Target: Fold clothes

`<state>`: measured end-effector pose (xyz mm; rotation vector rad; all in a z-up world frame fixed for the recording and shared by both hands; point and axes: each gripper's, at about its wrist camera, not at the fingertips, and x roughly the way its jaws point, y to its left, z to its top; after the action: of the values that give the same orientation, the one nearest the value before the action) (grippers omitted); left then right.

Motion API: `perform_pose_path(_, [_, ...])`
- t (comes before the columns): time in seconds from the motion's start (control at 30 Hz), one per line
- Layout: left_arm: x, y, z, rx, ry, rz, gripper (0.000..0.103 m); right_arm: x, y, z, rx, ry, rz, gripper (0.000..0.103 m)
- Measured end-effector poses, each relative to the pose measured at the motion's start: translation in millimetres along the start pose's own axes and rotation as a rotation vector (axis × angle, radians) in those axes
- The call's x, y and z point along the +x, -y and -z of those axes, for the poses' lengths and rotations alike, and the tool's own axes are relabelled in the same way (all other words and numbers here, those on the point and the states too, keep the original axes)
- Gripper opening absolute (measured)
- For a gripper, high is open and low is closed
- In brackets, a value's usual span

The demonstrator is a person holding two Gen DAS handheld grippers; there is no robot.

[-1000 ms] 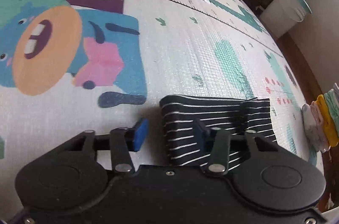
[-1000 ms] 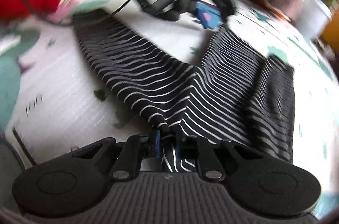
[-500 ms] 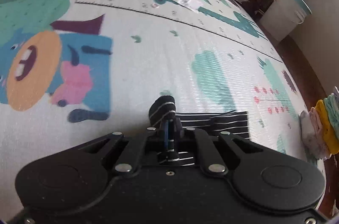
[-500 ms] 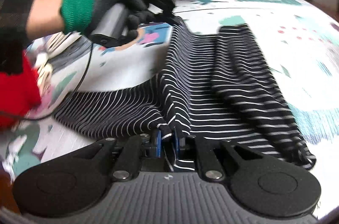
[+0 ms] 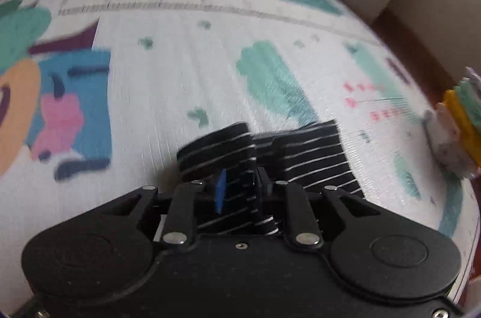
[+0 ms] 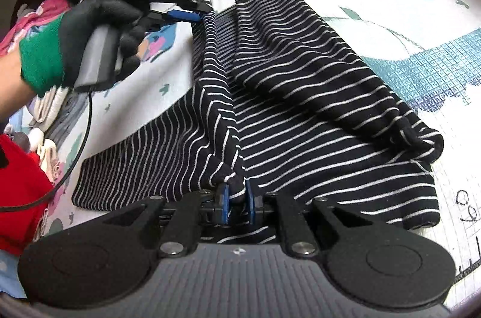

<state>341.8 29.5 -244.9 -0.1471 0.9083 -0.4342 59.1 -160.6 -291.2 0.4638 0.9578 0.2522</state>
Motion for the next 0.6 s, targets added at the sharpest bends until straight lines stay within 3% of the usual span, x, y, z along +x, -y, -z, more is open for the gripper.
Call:
perform_pose_path(0.17, [3.0,6.1,3.6,0.157,0.037,0.002,0.017,4.0,4.8,0.2,0.031,-0.005,-0.015,0.015])
perform_pose_path(0.33, [36.6,16.8,13.0,0.221,-0.042,-0.089,0.017,2.0,12.8,-3.3,0.064,-0.008,-0.020,0.015])
perform_pose_path(0.47, [33.1,15.6,11.7,0.204,-0.032,-0.105,0.017,1.6,25.0,-4.1,0.182,-0.015,-0.057,0.015])
perform_pose_path(0.6, [24.8,20.4,11.3,0.199,0.002,-0.065,0.019,3.3,30.2,-3.3,0.213,-0.020,-0.075,0.015])
